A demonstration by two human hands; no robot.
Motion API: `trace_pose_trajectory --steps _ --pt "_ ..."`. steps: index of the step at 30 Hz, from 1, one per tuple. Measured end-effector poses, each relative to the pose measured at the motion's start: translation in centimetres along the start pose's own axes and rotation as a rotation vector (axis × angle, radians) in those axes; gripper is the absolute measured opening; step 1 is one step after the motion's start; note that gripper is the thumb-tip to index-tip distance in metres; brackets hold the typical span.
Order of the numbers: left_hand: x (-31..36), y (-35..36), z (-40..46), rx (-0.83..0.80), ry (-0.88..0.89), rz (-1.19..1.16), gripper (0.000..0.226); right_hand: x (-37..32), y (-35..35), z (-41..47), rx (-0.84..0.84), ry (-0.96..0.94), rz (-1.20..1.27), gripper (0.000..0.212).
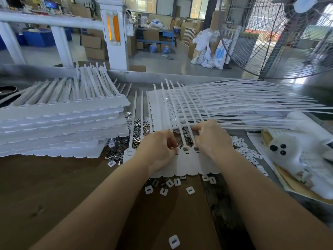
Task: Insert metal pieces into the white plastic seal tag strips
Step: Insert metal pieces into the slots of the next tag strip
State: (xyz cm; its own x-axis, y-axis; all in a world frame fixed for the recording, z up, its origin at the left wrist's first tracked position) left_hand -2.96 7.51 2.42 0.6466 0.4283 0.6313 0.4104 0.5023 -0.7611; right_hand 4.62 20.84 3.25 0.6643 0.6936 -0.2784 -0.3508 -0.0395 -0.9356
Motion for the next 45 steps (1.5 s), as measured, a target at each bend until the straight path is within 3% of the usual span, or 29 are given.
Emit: trace_pose_trajectory --steps 5,11,25,39,45 --pt "0.0 0.1 0.0 0.016 -0.006 -0.023 0.003 0.0 0.3 0.4 0.015 -0.013 -0.034 0.036" --pt "0.1 0.1 0.2 0.017 -0.008 -0.019 0.005 0.1 0.6 -0.2 0.134 -0.025 -0.062 0.022" --pt "-0.1 0.2 0.1 0.003 -0.01 -0.053 0.008 0.8 -0.5 -1.5 0.325 -0.058 0.366 0.013" --pt "-0.3 -0.1 0.1 -0.003 -0.043 -0.162 0.009 -0.1 -1.0 -3.4 0.1 -0.113 0.826 0.007" --pt "0.5 -0.6 0.4 0.156 -0.02 -0.337 0.013 -0.5 -0.9 -3.7 0.055 -0.14 0.891 0.016"
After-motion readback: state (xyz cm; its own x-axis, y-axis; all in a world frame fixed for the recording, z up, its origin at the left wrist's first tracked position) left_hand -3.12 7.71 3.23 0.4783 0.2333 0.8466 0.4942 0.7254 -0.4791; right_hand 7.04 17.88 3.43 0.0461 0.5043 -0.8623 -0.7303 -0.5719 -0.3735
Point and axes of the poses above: each hand's wrist, its own z-axis towards the middle knuckle, its own y-axis out of the palm, x = y × z, the point moved 4 cm from there along z, towards the middle knuckle, and after that the axes turned 4 degrees about x, right-handed, at the moved point
